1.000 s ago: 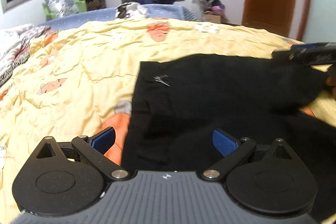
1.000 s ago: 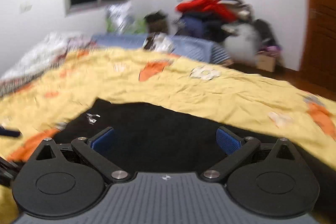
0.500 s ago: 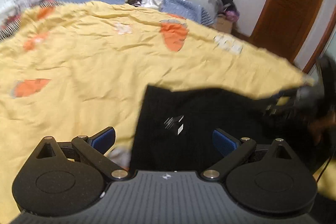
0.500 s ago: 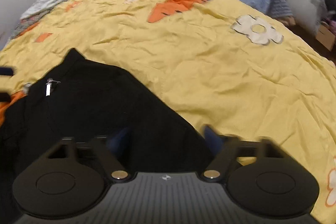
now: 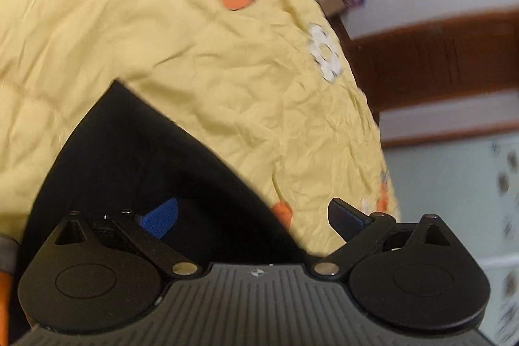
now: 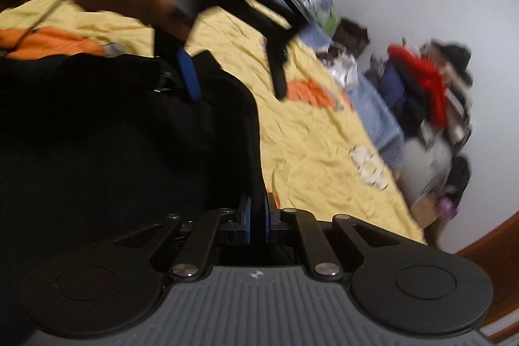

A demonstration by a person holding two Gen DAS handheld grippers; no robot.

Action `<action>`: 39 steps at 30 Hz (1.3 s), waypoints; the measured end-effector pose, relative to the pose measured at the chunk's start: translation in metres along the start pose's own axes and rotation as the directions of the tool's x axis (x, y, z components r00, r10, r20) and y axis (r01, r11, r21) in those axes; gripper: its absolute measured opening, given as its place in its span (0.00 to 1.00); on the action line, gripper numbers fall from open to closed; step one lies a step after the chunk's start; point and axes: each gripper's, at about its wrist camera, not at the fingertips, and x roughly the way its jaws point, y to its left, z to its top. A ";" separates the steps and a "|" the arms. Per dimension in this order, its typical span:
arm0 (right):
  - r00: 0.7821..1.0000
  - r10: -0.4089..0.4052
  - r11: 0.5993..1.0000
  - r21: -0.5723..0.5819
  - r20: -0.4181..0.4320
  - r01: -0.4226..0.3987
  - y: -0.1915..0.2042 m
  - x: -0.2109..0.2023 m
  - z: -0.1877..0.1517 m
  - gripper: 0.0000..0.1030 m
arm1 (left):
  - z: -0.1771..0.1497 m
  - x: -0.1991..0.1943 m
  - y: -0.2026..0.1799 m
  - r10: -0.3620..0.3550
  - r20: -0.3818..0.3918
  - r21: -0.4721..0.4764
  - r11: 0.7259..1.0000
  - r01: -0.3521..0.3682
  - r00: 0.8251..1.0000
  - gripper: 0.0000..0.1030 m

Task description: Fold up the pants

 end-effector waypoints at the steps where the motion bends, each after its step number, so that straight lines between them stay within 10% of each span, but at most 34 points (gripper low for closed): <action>1: 1.000 -0.009 1.000 -0.020 0.004 0.009 0.005 -0.004 0.000 0.08 | 0.000 0.001 0.005 -0.010 0.003 -0.035 0.999 0.010 1.000 0.96; 3: 1.000 -0.025 0.998 -0.052 0.015 0.026 0.015 -0.010 0.000 0.07 | 0.000 0.002 0.013 -0.034 -0.011 -0.099 0.995 0.033 0.999 0.84; 6: 0.999 -0.038 0.997 -0.072 0.017 0.039 0.024 -0.014 -0.001 0.07 | -0.009 0.001 0.025 -0.113 -0.053 -0.163 0.981 0.103 0.992 0.19; 8: 0.999 -0.052 0.997 -0.061 0.015 0.053 0.027 -0.016 0.000 0.07 | -0.024 -0.011 0.025 -0.108 -0.026 -0.130 0.986 0.104 0.994 0.06; 17: 0.996 0.048 0.999 0.012 0.070 -0.049 0.092 -0.114 -0.001 0.07 | -0.162 -0.126 0.041 -0.052 0.038 0.216 0.975 0.042 0.998 0.06; 25: 0.984 0.170 0.976 0.127 0.052 -0.176 0.165 -0.133 -0.019 0.07 | -0.219 -0.117 0.094 0.113 0.061 0.249 0.960 -0.125 0.992 0.08; 36: 0.987 0.147 0.945 0.286 0.068 -0.160 0.158 -0.136 -0.026 0.14 | -0.255 -0.136 0.063 0.239 0.155 0.422 0.861 -0.283 0.959 0.30; 39: 0.994 0.059 0.912 0.399 0.096 -0.092 0.139 -0.167 -0.044 0.15 | -0.274 -0.160 0.043 0.256 0.268 0.497 0.789 -0.361 0.929 0.40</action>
